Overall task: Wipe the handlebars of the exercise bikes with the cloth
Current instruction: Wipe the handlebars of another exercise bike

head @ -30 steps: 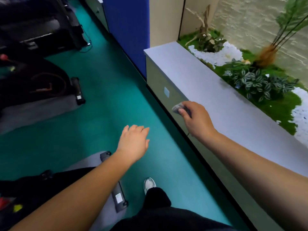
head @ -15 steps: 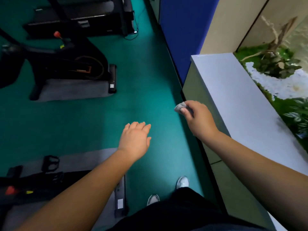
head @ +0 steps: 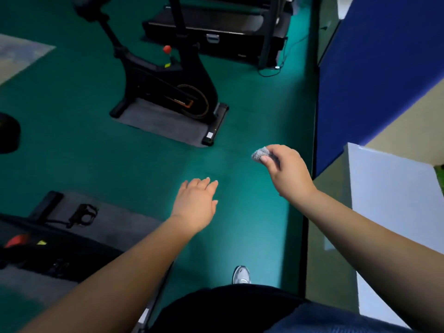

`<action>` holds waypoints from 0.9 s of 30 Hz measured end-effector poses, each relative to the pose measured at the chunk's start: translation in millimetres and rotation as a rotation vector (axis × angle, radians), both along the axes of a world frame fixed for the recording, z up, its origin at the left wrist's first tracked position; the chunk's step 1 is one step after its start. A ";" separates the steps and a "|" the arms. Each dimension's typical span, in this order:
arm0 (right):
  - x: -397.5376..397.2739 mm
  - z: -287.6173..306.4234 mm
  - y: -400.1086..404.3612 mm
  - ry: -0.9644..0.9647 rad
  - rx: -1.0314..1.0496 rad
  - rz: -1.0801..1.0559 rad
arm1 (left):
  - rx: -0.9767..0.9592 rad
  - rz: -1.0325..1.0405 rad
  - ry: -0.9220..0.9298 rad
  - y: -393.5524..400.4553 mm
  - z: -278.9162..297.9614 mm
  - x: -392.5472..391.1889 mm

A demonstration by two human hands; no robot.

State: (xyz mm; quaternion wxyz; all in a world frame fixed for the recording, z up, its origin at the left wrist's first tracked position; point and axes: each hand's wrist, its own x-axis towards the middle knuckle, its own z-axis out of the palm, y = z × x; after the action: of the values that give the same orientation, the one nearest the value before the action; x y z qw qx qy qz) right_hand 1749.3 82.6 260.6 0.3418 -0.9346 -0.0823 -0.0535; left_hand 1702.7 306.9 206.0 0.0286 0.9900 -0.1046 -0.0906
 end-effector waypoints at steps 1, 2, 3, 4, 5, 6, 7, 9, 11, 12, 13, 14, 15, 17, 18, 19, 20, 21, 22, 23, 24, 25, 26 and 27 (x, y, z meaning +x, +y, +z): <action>14.4 -1.0 -1.9 -0.003 -0.005 0.026 | -0.004 0.023 0.003 -1.3 1.6 8.5; 28.4 -2.7 -2.7 -0.006 -0.007 0.048 | -0.005 0.047 0.011 -1.4 3.4 16.3; 42.2 -4.3 -2.0 -0.007 -0.012 0.070 | -0.006 0.074 0.017 -0.5 4.8 23.1; 55.1 -5.5 0.3 -0.004 -0.014 0.093 | -0.004 0.101 0.018 1.1 6.0 29.0; 67.4 -6.3 3.4 -0.001 -0.013 0.114 | 0.006 0.121 0.019 3.3 7.1 34.7; 82.9 -6.8 9.8 0.002 -0.009 0.139 | 0.019 0.141 0.022 8.0 8.0 43.2; 93.5 -6.9 14.3 0.001 -0.009 0.155 | 0.028 0.152 0.026 11.6 8.5 50.1; 118.6 -6.9 26.3 -0.010 -0.016 0.202 | 0.039 0.184 0.032 19.3 7.5 68.3; 147.9 -6.3 42.0 -0.028 -0.023 0.245 | 0.032 0.225 0.025 27.9 6.1 91.4; 163.2 -6.7 50.2 -0.031 -0.032 0.256 | 0.030 0.239 0.021 32.4 5.6 103.5; 178.2 -6.6 58.7 -0.033 -0.043 0.270 | 0.027 0.249 0.014 37.3 4.9 116.0; 192.5 -7.0 67.1 -0.031 -0.052 0.283 | 0.024 0.258 0.006 42.3 3.9 128.5; 206.2 -8.2 75.6 -0.025 -0.062 0.297 | 0.018 0.270 -0.001 47.0 2.8 140.6; 231.5 -10.3 93.4 -0.012 -0.080 0.330 | -0.003 0.295 0.003 57.6 0.3 163.7; 243.0 -10.9 102.2 -0.006 -0.085 0.344 | -0.014 0.304 0.015 63.2 -1.5 174.0; 253.2 -10.5 110.5 -0.001 -0.083 0.357 | -0.021 0.311 0.026 68.4 -3.7 182.5; 263.0 -10.9 118.4 0.003 -0.075 0.369 | -0.020 0.316 0.036 73.0 -6.1 189.3; 272.5 -11.4 126.4 0.004 -0.071 0.381 | -0.018 0.323 0.047 78.0 -8.0 195.4; 281.9 -13.1 134.7 0.007 -0.068 0.389 | -0.019 0.333 0.057 83.7 -9.4 200.7; 290.9 -14.9 143.8 0.009 -0.072 0.401 | -0.019 0.351 0.063 90.0 -10.1 205.4; 299.9 -17.2 153.8 0.011 -0.074 0.420 | -0.018 0.376 0.060 96.6 -10.2 209.5; 308.9 -19.1 165.4 0.015 -0.078 0.447 | -0.018 0.409 0.056 103.9 -9.8 213.8; 317.8 -20.9 178.5 0.027 -0.078 0.478 | -0.023 0.447 0.054 111.8 -9.3 217.9; 326.1 -21.8 192.7 0.039 -0.077 0.515 | -0.029 0.487 0.056 119.7 -8.9 221.5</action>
State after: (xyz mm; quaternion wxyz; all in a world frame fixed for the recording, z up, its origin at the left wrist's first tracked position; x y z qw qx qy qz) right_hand 2075.4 275.3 238.8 0.3097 -0.8962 -0.3128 0.0563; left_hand 1924.1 426.6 197.1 0.0669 0.9826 0.1366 -0.1069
